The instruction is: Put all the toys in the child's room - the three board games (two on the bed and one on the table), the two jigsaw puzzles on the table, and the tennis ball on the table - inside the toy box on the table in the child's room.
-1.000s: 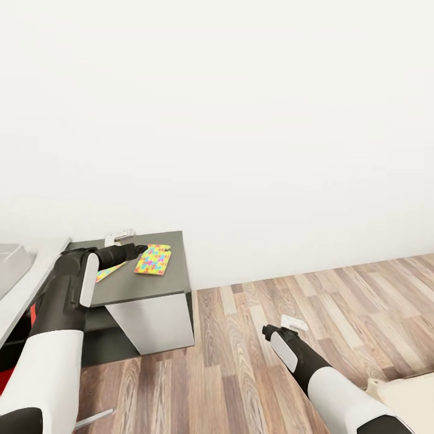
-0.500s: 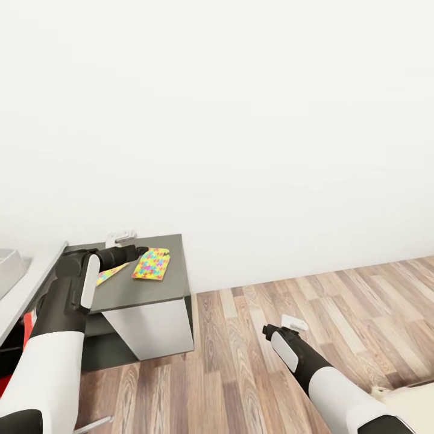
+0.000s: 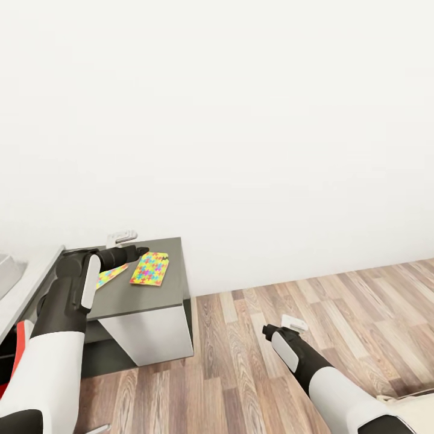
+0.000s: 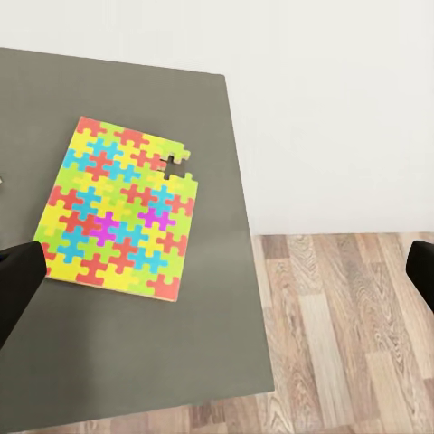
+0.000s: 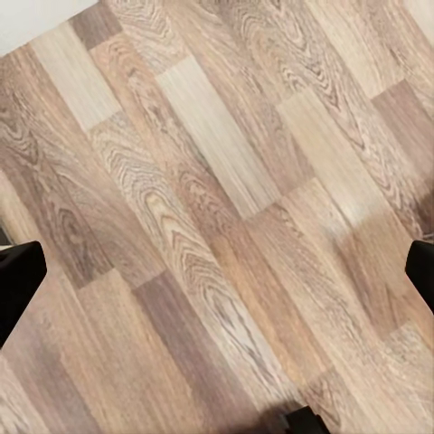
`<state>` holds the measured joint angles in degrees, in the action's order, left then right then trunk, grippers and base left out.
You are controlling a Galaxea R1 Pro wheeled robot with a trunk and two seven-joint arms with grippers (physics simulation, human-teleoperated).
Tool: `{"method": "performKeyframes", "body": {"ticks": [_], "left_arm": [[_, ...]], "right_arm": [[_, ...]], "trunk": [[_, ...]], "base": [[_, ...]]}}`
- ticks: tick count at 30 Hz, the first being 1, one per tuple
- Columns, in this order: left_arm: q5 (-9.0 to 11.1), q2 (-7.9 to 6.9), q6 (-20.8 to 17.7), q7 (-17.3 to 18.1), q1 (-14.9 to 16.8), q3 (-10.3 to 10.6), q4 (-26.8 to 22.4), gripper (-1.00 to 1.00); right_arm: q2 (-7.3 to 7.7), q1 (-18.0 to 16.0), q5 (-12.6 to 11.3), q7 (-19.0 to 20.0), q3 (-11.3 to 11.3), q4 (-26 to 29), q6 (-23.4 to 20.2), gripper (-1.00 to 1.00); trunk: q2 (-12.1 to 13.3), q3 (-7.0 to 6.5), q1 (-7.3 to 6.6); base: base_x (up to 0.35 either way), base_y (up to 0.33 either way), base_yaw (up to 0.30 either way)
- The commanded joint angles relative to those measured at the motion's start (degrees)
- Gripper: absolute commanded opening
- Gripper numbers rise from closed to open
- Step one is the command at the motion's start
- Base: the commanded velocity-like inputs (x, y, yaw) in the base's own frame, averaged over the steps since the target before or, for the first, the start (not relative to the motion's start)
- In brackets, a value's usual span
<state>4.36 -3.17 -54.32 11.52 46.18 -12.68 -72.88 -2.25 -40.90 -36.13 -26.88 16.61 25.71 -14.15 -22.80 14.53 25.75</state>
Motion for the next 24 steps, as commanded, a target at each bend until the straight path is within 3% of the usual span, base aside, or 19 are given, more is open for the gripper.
{"method": "performKeyframes", "body": {"ticks": [1, 7, 10, 12, 15, 18, 24], "left_arm": [[0.4, 0.00, -0.3, -0.1, 0.1, -0.1, 0.0, 1.00], [0.4, 0.02, -0.4, -0.2, 0.1, -0.1, 0.1, 1.00], [0.3, 0.04, -0.4, -0.8, 0.1, 1.1, 0.5, 1.00], [0.3, 0.02, -0.4, -2.5, 0.1, 3.4, 0.6, 1.00], [0.4, 0.03, -0.4, -5.3, 0.1, 5.3, 0.7, 1.00], [0.4, 0.27, -0.4, -8.2, 0.1, 6.1, 1.2, 1.00], [0.3, 3.02, 0.4, -14.9, 0.1, 6.6, 5.0, 1.00]], "right_arm": [[0.10, -0.1, -0.3, -0.5, 0.4, 0.1, -0.3, 1.00], [0.21, -0.1, -0.3, -0.5, 0.4, 0.0, -0.3, 1.00], [0.23, -0.1, -0.3, -0.5, 0.4, 0.0, -0.3, 1.00], [0.23, -0.1, -0.4, -0.5, 0.4, 0.0, -0.4, 1.00], [0.23, -0.1, -0.4, -0.4, 0.4, 0.0, -0.5, 1.00], [0.23, -0.1, -0.4, -0.4, 0.4, 0.0, -0.6, 1.00], [0.32, 0.0, -0.4, 1.0, 0.4, 0.0, -0.7, 1.00]], "trunk": [[-0.1, 0.11, 0.03], [-0.1, 0.11, 0.03], [-0.1, 0.11, 0.03], [-0.1, 0.11, 0.03], [-0.1, 0.11, 0.03], [-0.1, 0.11, 0.03], [-0.1, 0.11, 0.03]], "base": [[0.004, 0.000, 0.000], [0.122, 0.000, 0.000], [0.217, 0.000, 0.000], [0.085, 0.000, 0.000], [0.041, 0.000, 0.000], [0.016, 0.000, 0.000], [0.004, 0.000, 0.000]]}}
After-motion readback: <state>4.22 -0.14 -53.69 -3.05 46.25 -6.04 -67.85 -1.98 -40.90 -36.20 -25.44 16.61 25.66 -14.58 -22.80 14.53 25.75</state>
